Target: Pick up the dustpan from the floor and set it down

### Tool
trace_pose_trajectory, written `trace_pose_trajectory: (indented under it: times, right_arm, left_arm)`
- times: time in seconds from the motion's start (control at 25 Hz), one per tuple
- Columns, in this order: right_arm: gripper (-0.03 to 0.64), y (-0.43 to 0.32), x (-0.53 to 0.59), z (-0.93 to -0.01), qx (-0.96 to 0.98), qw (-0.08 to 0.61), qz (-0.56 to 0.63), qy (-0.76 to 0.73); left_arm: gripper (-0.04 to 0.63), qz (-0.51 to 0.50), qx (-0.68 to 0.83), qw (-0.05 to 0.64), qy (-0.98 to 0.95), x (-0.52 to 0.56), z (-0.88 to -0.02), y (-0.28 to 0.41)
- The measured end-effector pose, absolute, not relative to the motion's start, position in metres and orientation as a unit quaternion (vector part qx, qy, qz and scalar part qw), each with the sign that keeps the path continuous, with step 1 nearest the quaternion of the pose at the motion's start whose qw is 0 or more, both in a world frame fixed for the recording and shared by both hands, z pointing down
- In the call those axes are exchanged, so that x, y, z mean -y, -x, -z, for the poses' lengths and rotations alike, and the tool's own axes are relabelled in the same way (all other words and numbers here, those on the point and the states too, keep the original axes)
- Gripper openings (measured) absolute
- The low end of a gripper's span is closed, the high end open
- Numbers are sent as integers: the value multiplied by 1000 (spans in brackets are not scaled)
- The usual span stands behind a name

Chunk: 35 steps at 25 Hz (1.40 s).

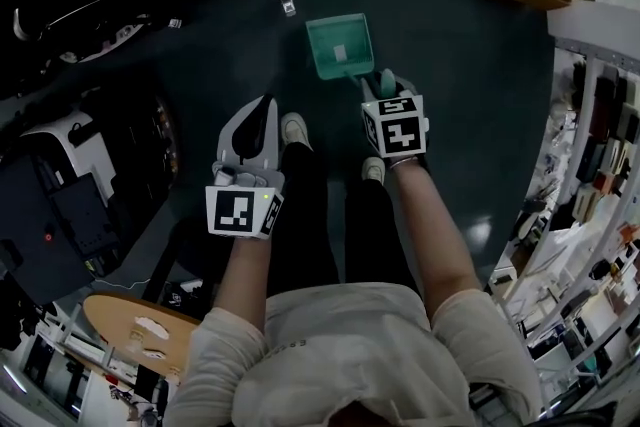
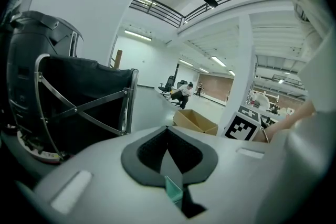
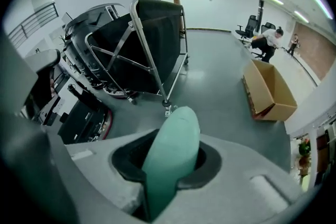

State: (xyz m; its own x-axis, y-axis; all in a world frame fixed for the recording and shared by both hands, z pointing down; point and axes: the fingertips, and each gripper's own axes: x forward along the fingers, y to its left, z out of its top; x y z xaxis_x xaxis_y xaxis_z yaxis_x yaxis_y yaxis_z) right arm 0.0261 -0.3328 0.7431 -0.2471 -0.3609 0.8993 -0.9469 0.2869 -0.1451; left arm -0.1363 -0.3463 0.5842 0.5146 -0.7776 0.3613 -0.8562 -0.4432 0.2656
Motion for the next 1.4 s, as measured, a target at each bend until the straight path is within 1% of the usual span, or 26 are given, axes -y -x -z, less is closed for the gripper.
trace_pose_trajectory:
  times: [0.12,0.24,0.56,0.8,0.96,1.2,1.4]
  right_arm:
    - [71,-27,332,-742,691,387,-381,-477]
    - [4,-33,325,-732,684,370,-395,-489]
    - [2,-49,281,-650,704,339,-380,-495]
    - [1,-84,227,-565,735,314,-339,-497]
    - [0,-111,188,-525,753,313,-307,-490]
    - [0,-145,126,-485,777,306,-270,-480]
    - [-2,-168,83,-474,781,300,-269,-477]
  left_arm:
    - [8,-98,485,216,-842,344,-580,140]
    - [8,-90,486,216,-842,340,-562,142]
    - [8,-71,493,183,-847,292,-496,141]
    - [8,-50,500,151,-851,229,-449,109]
    - [8,-35,511,125,-850,190,-417,87]
    - [8,-22,525,80,-847,132,-374,64]
    - [8,-16,529,79,-845,91,-370,50]
